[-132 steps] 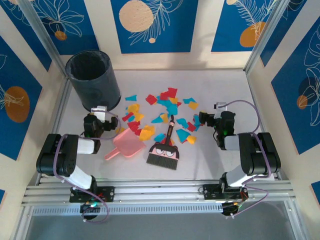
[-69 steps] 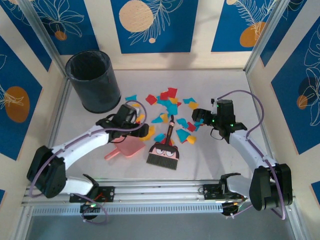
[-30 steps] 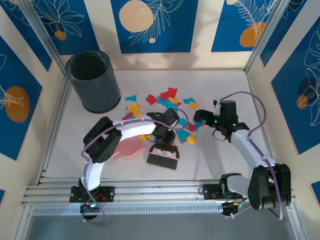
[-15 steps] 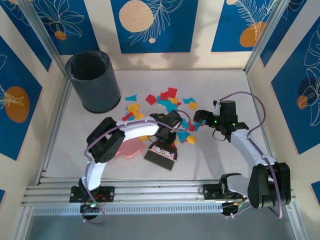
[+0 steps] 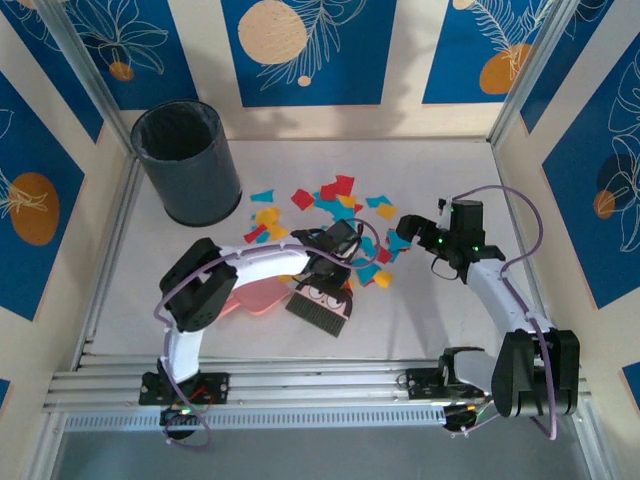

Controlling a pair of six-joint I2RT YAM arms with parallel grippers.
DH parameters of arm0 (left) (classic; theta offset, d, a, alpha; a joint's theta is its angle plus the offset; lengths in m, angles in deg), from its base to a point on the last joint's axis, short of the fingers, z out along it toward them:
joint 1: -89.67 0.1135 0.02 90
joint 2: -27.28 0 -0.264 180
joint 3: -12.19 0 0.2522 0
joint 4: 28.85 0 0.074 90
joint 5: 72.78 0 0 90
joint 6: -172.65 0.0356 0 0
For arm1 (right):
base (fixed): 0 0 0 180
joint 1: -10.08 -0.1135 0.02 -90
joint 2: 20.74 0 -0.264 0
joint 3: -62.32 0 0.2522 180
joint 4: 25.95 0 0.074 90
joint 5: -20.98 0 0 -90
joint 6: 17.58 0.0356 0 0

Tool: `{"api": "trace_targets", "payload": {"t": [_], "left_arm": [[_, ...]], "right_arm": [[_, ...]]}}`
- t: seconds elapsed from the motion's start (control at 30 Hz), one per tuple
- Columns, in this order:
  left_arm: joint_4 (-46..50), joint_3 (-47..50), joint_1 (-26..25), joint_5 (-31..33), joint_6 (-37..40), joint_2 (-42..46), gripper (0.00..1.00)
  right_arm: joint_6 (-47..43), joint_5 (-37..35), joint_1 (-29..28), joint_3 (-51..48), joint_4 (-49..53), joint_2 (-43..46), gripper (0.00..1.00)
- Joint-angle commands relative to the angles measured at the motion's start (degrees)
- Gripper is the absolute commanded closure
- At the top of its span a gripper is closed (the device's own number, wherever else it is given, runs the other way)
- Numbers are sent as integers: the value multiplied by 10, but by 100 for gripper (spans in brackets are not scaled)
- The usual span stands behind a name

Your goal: Sweep away the paper scraps from the table

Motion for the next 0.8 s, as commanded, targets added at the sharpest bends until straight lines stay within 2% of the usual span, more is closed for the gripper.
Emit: {"api": "trace_targets", "payload": {"t": [0.0,0.13,0.23,0.43,0.53,0.6,0.77], "left_arm": [[-47,3,3,-3,46,49,78],[-70,-2,18,-16,85,67,78],[-99,3,27,-25,120,78,79],[-144,11,53,-52,148,87,79],[-156,11,58,-61,157,89,79],[-166,14,59,-72,165,93,79],[-182,20,59,-95,171,97,79]], "right_arm": [[12,69,5,6,-6,12,1],[11,126,7,11,-14,14,1],[8,210,6,14,-32,7,1],[20,359,4,26,-78,-24,15],[25,361,-9,30,-86,-36,20],[28,355,-16,35,-88,-48,29],[37,357,-36,49,-98,-77,35]]}}
